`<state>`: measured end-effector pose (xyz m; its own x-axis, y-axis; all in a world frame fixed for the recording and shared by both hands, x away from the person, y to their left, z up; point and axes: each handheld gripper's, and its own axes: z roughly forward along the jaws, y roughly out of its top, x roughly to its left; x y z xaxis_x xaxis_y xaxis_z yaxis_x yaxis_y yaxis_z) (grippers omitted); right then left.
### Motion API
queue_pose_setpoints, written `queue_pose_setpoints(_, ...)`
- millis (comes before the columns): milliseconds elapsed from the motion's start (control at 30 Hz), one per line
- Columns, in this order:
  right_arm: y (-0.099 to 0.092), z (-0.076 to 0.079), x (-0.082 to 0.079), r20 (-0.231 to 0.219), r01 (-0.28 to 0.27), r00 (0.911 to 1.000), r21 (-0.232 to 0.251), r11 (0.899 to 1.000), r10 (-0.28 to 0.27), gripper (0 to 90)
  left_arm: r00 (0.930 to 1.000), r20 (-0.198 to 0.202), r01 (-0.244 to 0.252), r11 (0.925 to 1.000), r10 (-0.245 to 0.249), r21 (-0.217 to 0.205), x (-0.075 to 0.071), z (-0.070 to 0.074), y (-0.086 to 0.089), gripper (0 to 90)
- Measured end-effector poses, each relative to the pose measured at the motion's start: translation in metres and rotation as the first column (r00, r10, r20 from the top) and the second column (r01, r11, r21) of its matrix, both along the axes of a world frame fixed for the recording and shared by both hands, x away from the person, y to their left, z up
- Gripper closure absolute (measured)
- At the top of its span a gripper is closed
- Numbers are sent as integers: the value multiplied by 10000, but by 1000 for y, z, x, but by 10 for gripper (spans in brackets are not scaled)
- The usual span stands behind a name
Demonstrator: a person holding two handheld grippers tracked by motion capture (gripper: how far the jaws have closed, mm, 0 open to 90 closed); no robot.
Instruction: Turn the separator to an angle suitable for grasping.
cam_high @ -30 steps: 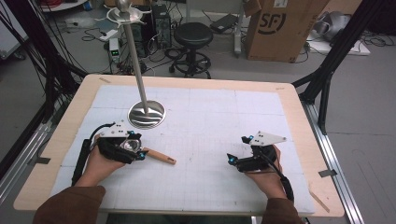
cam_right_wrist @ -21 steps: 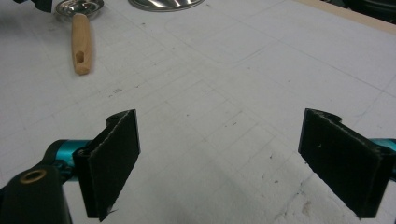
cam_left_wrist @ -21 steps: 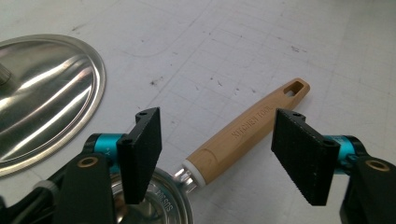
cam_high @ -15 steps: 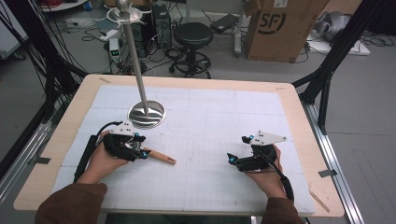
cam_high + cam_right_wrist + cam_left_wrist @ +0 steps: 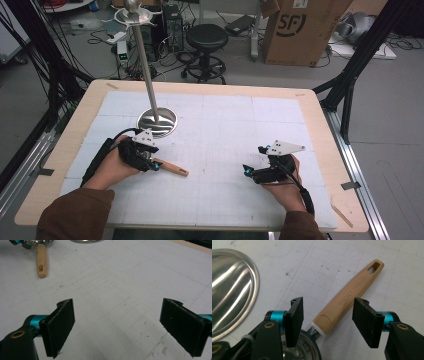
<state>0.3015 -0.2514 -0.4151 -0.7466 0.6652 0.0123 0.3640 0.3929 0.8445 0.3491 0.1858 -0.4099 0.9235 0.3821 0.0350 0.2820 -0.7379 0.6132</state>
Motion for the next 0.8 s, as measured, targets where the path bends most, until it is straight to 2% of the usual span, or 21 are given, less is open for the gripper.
queue_pose_setpoints(100,1,0,0,-4,19,10000,-36,10000,-19,115,9998,-128,163,9993,-159,323,2,-2,1,428)
queue_pose_setpoints(167,1,-1,-1,77,4,10000,-64,10000,-4,116,9998,-162,154,9995,-150,259,3,-3,0,428)
queue_pose_setpoints(233,2,-1,-1,77,0,10000,-118,9999,1,116,9996,-103,280,9984,-275,501,4,-3,0,424)
queue_pose_setpoints(300,3,-2,-1,20,8,10000,-100,9999,-7,116,9997,-139,198,9989,-192,424,4,-4,-2,415)
queue_pose_setpoints(367,3,-2,0,42,12,10000,-128,9999,-11,116,9996,-218,208,9980,-195,592,7,-5,-1,407)
queue_pose_setpoints(467,3,-2,-1,97,26,9999,-119,9999,-25,116,9995,-305,130,9982,-112,586,8,-7,-1,403)
queue_pose_setpoints(533,4,-2,-1,136,4,9999,-140,9999,-3,117,9993,-356,166,9977,-143,659,9,-9,-2,403)
queue_pose_setpoints(600,4,-2,-1,133,30,9999,-147,9999,-28,117,9989,-366,307,9954,-275,905,10,-11,-4,405)
queue_pose_setpoints(633,3,-2,-1,127,27,9999,-137,9999,-25,117,9985,-451,343,9957,-305,863,9,-13,-5,402)
queue_pose_setpoints(733,3,-2,-1,148,22,9999,-120,9999,-21,117,9981,-499,424,9926,-369,1137,7,-15,-9,447)
queue_pose_setpoints(800,3,-2,-1,130,32,9999,-139,9999,-30,117,9982,-466,432,9922,-380,1166,6,-14,-9,450)
